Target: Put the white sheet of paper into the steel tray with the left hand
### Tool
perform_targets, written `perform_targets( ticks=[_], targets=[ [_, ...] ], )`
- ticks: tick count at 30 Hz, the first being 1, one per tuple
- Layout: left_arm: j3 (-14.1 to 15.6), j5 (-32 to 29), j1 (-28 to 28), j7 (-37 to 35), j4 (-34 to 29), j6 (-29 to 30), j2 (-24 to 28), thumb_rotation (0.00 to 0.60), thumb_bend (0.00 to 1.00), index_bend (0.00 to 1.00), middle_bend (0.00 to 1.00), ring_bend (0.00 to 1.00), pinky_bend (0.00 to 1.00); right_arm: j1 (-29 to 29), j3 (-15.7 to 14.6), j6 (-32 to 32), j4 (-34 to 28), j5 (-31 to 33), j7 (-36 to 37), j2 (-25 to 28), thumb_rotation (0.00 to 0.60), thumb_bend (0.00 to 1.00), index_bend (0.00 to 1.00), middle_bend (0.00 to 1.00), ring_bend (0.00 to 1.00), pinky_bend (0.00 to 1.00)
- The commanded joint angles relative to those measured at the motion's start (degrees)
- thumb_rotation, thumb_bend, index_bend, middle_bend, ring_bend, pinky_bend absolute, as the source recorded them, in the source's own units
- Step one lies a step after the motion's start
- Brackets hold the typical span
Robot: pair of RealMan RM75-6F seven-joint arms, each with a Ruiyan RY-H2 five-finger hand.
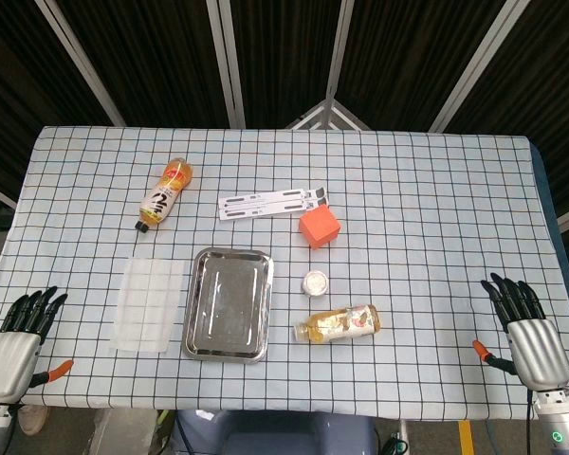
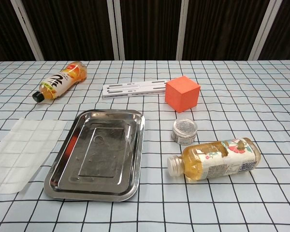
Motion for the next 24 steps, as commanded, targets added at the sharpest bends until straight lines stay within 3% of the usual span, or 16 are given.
perform_targets(
  ticks=[1, 13, 19, 24],
  targets=[
    [0.0, 0.0, 0.0, 0.1, 0.0, -0.1, 0.0, 0.600, 0.00, 0.00, 0.00, 0.00, 0.00, 0.0, 0.0, 0.0, 0.0, 0.0, 0.0, 0.0, 0.600, 0.29, 0.00, 0.00, 0.00, 0.00],
    [0.7, -0.4, -0.4, 1.8, 0.3, -2.2, -0.3, 0.600, 0.03, 0.01, 0.00, 0.00, 0.00, 0.0, -0.2, 0.2, 0.0, -0.6, 0.1, 0.0, 0.600, 0.29, 0.00, 0.00, 0.00, 0.00],
    [1.2, -0.7, -1.9, 3.6, 1.4, -5.6, -0.3, 0.600, 0.11, 0.21, 0.00, 0.00, 0.00, 0.1, -0.2, 0.1, 0.1, -0.7, 0.3, 0.0, 0.600, 0.29, 0.00, 0.00, 0.00, 0.00],
    [1.4, 0.4, -4.7, 6.4, 4.6, -9.7, -0.7, 0.600, 0.15, 0.28, 0.00, 0.00, 0.00, 0.1, -0.4, 0.2, 0.2, -1.0, 0.6, 0.1, 0.600, 0.29, 0.00, 0.00, 0.00, 0.00]
  ],
)
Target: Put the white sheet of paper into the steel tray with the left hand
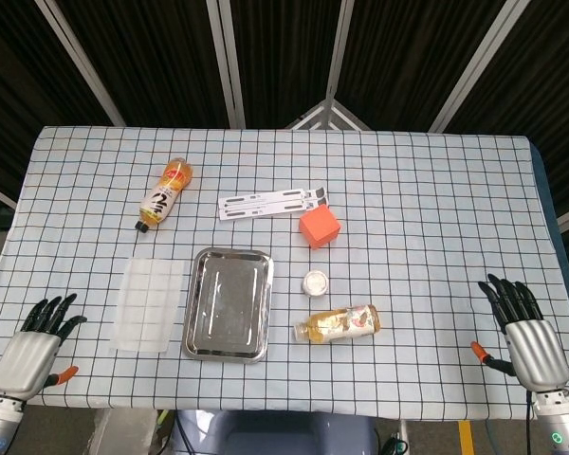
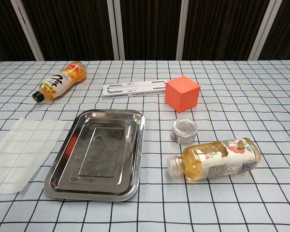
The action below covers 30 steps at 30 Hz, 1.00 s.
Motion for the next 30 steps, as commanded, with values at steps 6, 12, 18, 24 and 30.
perform_targets(
  ticks=[6, 12, 18, 24, 30],
  targets=[
    [0.6, 3.4, -5.6, 2.3, 6.1, -6.8, -1.5, 0.600, 0.20, 0.35, 0.00, 0.00, 0.00, 0.1, 0.0, -0.1, 0.0, 0.1, -0.3, -0.1, 0.600, 0.29, 0.00, 0.00, 0.00, 0.00],
    [0.5, 4.2, -7.8, 2.1, 9.0, -9.4, -3.5, 0.600, 0.22, 0.37, 0.00, 0.00, 0.00, 0.0, 0.0, -0.1, -0.1, 0.3, -0.3, 0.0, 0.600, 0.29, 0.00, 0.00, 0.00, 0.00],
    [0.6, 4.6, -9.4, 3.0, 12.0, -10.9, -5.8, 0.600, 0.23, 0.40, 0.00, 0.00, 0.00, -0.1, 0.1, 0.0, -0.2, 0.5, -0.2, 0.0, 0.600, 0.29, 0.00, 0.00, 0.00, 0.00],
    [0.2, 4.1, -10.2, 2.8, 13.8, -11.3, -7.8, 0.600, 0.23, 0.40, 0.00, 0.00, 0.00, -0.1, 0.1, 0.0, -0.2, 0.5, 0.0, 0.0, 0.600, 0.29, 0.00, 0.00, 0.00, 0.00],
    [-0.2, 3.5, -10.6, 3.2, 14.6, -11.2, -9.6, 0.600, 0.24, 0.41, 0.00, 0.00, 0.00, -0.1, 0.1, -0.1, -0.2, 0.5, 0.4, 0.1, 0.600, 0.29, 0.00, 0.00, 0.00, 0.00]
  ],
)
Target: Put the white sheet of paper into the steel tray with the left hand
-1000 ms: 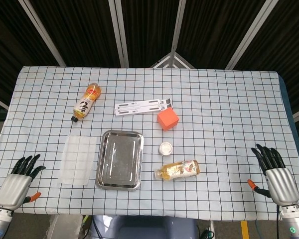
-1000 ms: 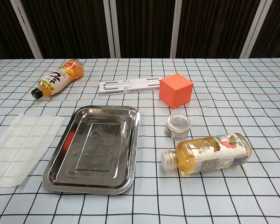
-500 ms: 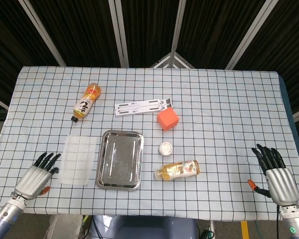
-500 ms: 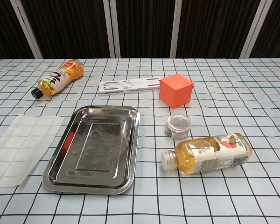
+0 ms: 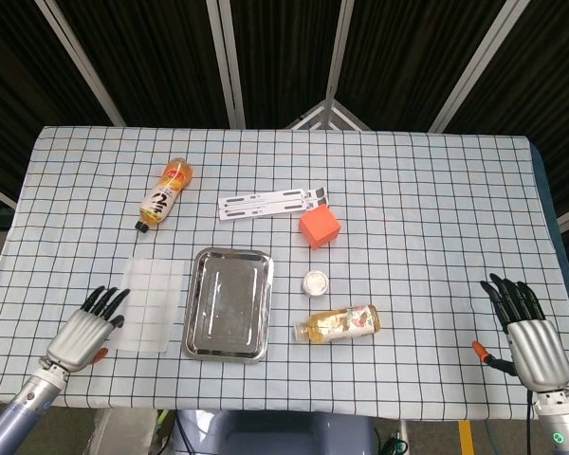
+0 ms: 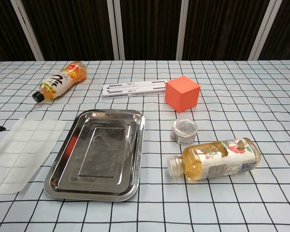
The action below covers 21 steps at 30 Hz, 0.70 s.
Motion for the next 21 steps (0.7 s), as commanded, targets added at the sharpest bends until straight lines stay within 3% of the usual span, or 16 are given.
perform_targets(
  ticks=[1, 21],
  targets=[
    [-0.2, -0.1, -0.3, 0.2, 0.1, 0.2, -0.7, 0.600, 0.25, 0.42, 0.00, 0.00, 0.00, 0.0, 0.0, 0.0, -0.1, 0.0, 0.2, 0.0, 0.600, 0.29, 0.00, 0.00, 0.00, 0.00],
    [0.5, -1.2, -1.2, -0.2, 1.9, -0.1, -3.7, 0.600, 0.42, 0.57, 0.00, 0.00, 0.00, -0.1, 0.0, 0.2, 0.1, 0.0, 0.6, 0.1, 0.600, 0.29, 0.00, 0.00, 0.00, 0.00]
  ],
)
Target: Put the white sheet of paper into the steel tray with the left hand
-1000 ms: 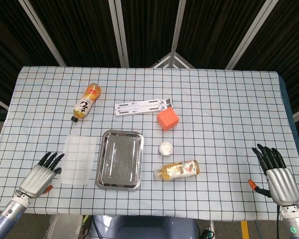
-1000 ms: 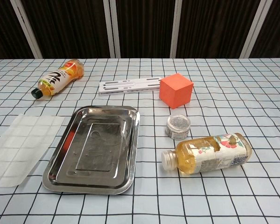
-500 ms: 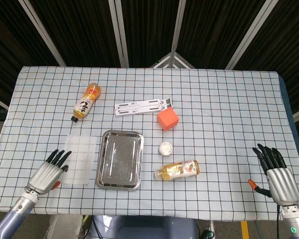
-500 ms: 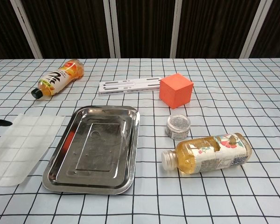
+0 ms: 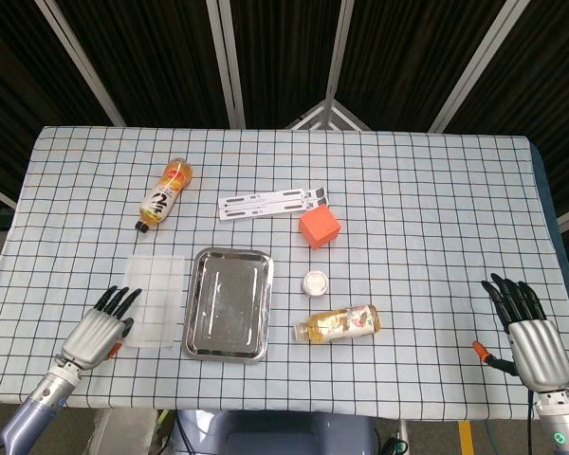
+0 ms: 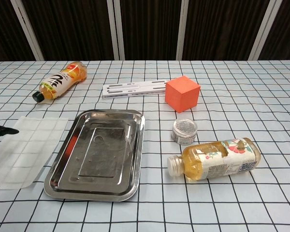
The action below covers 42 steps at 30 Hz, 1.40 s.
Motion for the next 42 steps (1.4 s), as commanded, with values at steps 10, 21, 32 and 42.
perform_targets(
  ticks=[10, 21, 32, 42],
  targets=[
    [-1.4, -0.4, -0.8, -0.6, -2.6, 2.1, 2.0, 0.600, 0.45, 0.59, 0.01, 0.00, 0.00, 0.0, -0.1, 0.0, -0.1, -0.2, 0.5, 0.1, 0.600, 0.29, 0.00, 0.00, 0.00, 0.00],
    [-7.6, -1.0, -4.2, 0.8, -11.0, 5.7, 8.4, 0.600, 0.47, 0.60, 0.02, 0.00, 0.00, 0.1, -0.2, 0.0, -0.2, -0.4, 0.8, 0.2, 0.600, 0.29, 0.00, 0.00, 0.00, 0.00],
    [-17.6, -6.8, -11.8, 7.4, -24.3, 2.5, 12.0, 0.600, 0.47, 0.60, 0.03, 0.00, 0.00, 0.1, -0.1, 0.0, -0.1, -0.3, 0.9, 0.2, 0.600, 0.29, 0.00, 0.00, 0.00, 0.00],
    [-16.2, -6.5, -15.7, 14.9, -30.6, 0.4, 4.6, 0.600, 0.47, 0.60, 0.03, 0.00, 0.00, 0.1, -0.1, 0.0, 0.1, -0.4, 1.3, 0.3, 0.600, 0.29, 0.00, 0.00, 0.00, 0.00]
  ],
)
